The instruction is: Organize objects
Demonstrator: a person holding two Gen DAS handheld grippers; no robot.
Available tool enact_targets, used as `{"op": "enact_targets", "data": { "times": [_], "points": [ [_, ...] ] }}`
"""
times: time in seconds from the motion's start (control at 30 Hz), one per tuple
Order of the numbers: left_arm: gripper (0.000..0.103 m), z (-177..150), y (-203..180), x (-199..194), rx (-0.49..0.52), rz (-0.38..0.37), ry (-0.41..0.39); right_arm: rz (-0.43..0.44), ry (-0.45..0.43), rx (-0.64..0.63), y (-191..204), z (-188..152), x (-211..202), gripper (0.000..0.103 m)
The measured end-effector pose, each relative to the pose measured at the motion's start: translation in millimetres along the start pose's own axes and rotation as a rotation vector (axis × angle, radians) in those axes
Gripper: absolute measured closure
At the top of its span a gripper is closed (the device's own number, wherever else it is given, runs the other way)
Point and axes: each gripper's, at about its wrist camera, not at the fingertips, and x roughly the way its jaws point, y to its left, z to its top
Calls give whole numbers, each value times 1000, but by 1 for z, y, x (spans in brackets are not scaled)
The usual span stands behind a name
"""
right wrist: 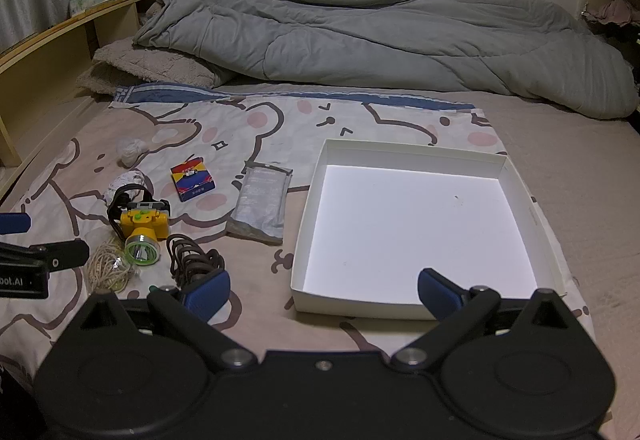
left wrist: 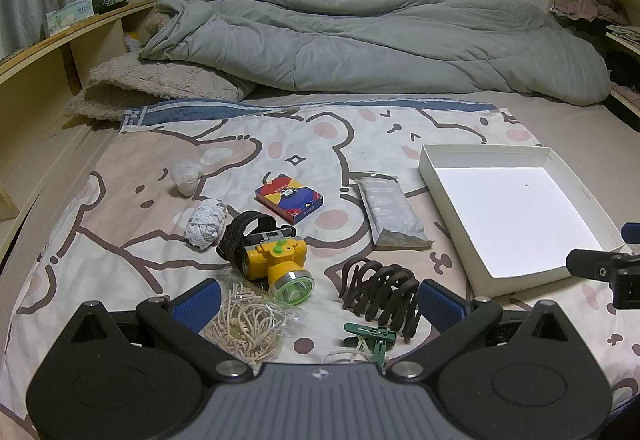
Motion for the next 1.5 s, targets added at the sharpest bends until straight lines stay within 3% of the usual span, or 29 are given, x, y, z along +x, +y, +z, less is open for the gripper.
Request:
{"op": "enact_targets", "data": {
  "times": [1.5],
  "points": [
    [0,0,0,0,3,-3,1,-1,4,4,3,-2,0,2]
  ]
}}
